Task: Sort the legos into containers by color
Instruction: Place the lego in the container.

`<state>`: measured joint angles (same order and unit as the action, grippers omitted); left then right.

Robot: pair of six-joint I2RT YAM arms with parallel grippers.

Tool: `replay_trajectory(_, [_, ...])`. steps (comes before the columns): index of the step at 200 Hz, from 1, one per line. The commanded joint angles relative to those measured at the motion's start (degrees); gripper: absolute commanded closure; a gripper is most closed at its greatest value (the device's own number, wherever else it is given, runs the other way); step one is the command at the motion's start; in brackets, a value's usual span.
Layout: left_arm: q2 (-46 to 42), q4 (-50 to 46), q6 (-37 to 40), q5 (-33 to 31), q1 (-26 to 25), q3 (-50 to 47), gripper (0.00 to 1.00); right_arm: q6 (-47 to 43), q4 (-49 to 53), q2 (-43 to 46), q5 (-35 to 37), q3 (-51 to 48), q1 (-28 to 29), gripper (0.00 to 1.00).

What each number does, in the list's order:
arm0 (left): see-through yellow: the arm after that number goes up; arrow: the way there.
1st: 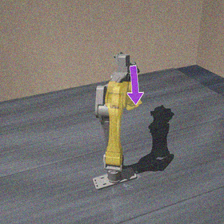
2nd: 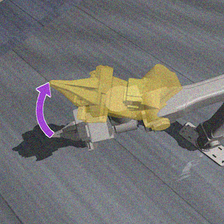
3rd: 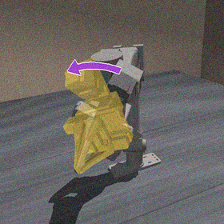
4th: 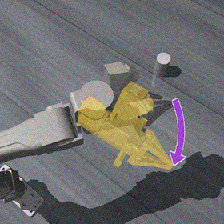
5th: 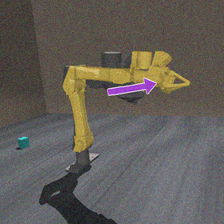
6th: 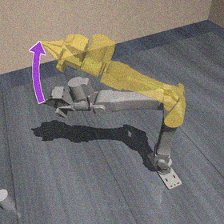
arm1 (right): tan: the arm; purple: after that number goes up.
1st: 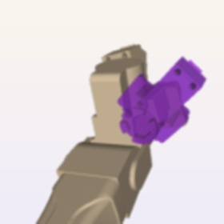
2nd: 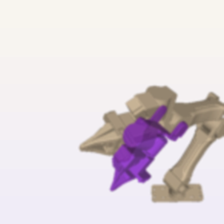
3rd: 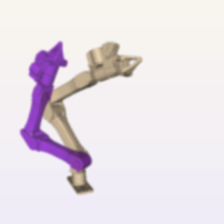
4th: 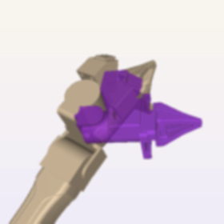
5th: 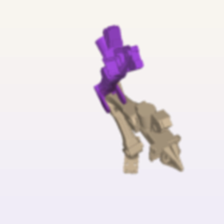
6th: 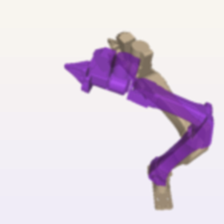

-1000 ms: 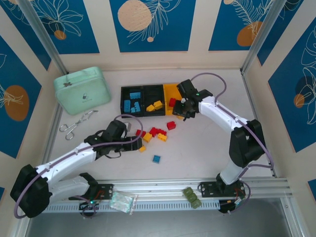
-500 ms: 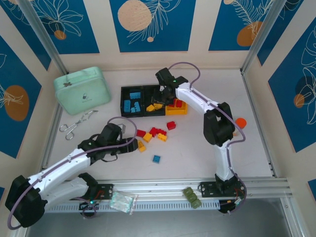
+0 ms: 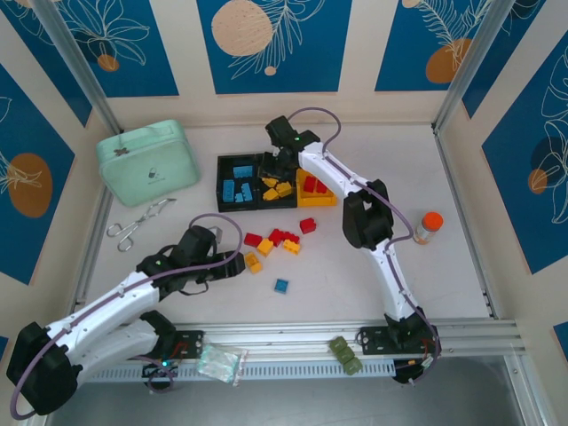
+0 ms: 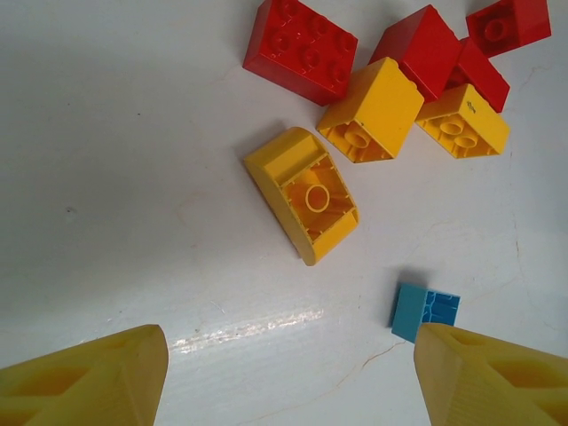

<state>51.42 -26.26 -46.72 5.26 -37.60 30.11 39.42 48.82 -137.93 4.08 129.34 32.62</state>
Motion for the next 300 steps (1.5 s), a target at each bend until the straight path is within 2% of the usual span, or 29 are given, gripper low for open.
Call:
replay_trajectory(1, [-0.9,-1.3,-0.9,-0.8,0.7,-0.8,0.27,1.1,3.6,-2.6,-0.7,3.9,-0.2,0.68])
replay_trajectory(21, [-1.1,-1.2,-1.1,-0.8,0.6,-1.2,0.27,1.3,3.8,-3.2,-0.4,4.9,-0.3,0.64])
replay_trajectory(36, [-1.2,-1.1,-1.1,-0.6,0.6,-1.2,0.27,1.3,3.8,-3.2,-0.1,5.1,-0.3,0.56])
replay_trajectory(58, [-1.2,-1.0,-1.1,-0.5,0.7,-1.2,0.27,0.8,4.7,-2.9,0.4,6.0,0.0,0.49])
replay_trajectory(100, [-0.9,-0.4,-0.9,-0.3,0.6,-1.1,0.27,-0.4,4.9,1.5,2.0,3.8,0.8,0.47])
replay_trajectory(122, [-0.8,-0.1,-0.7,-0.2,0.6,-1.0,0.27,-1.8,2.4,7.8,3.1,-3.3,1.6,0.47])
replay_trajectory(160, [0.3,2.0,0.2,0.9,0.6,-0.9,0.27,-3.0,-3.3,20.8,4.0,-21.0,2.2,0.47])
replay_trajectory(201, [4.1,7.2,2.4,5.9,0.6,0.3,0.26,-3.6,-7.8,32.7,4.9,-37.8,3.1,0.47])
replay_trajectory(217, [6.2,9.0,2.8,7.6,0.7,1.0,0.26,-3.7,-9.1,36.6,5.5,-43.2,3.5,0.43])
replay_trajectory(258, [11.4,13.1,3.5,11.0,0.5,3.3,0.27,-4.0,-11.2,44.3,7.6,-54.1,3.9,0.37])
replay_trajectory(300, [15.8,16.9,2.8,13.1,-0.8,5.1,0.27,-4.9,-12.1,48.3,9.8,-60.3,3.6,0.35])
